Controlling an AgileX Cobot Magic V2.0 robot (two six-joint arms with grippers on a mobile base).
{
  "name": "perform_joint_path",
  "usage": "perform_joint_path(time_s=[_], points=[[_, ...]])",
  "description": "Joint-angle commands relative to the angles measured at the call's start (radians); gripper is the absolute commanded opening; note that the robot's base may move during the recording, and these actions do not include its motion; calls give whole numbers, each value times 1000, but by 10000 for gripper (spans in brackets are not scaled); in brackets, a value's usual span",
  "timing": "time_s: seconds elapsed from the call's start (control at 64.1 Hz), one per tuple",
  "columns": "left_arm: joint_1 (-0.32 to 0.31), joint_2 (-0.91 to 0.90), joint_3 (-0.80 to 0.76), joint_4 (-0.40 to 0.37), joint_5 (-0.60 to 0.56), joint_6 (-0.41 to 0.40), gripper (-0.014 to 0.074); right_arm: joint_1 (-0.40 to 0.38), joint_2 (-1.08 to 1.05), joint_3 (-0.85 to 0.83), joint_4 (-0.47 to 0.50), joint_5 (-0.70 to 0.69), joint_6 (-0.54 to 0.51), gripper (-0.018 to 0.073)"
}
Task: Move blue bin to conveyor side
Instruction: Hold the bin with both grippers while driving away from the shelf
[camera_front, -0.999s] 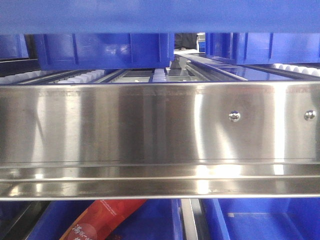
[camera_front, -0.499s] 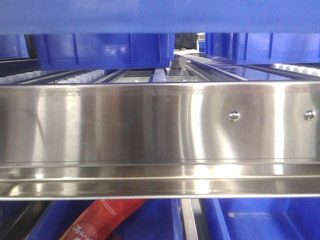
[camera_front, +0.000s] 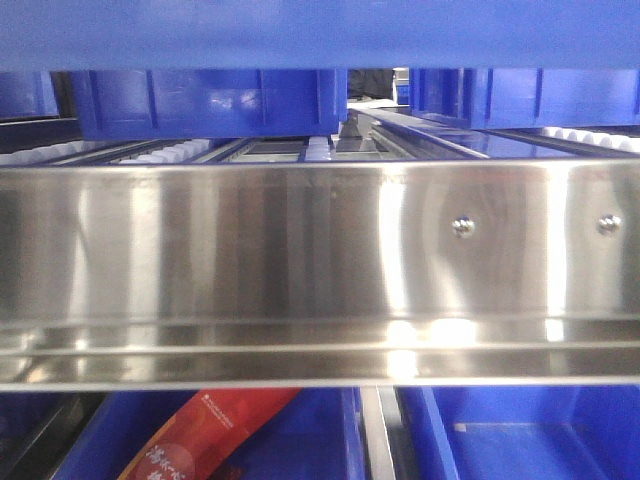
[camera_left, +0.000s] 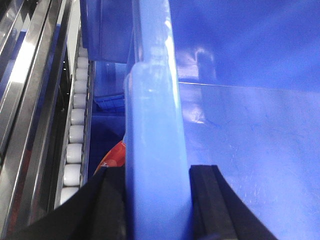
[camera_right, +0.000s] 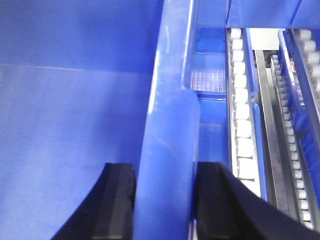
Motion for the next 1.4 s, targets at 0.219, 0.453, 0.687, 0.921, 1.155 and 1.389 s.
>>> perform_joint_path(time_s=[0.219,0.453,0.687,0.921,1.155,1.389], points=[[4,-19,-14,64,-91,8,-20,-7,-23,-13,-85,-102,-16,-88],[4,-19,-14,64,-91,8,-20,-7,-23,-13,-85,-166,-16,-88],[4,-19,-14,64,-91,8,-20,-7,-23,-13,-85,-217,-16,-88],[4,-50,-14,64,-91,8,-20,-7,-21,-13,-85,-217,-16,-88],[4,-53,-14,64,-91,8,-20,-7,-21,-13,-85,-219,-16,-88],[4,-51,-14,64,-91,8,-20,-7,-21,-13,-85,-221,-16,-88]])
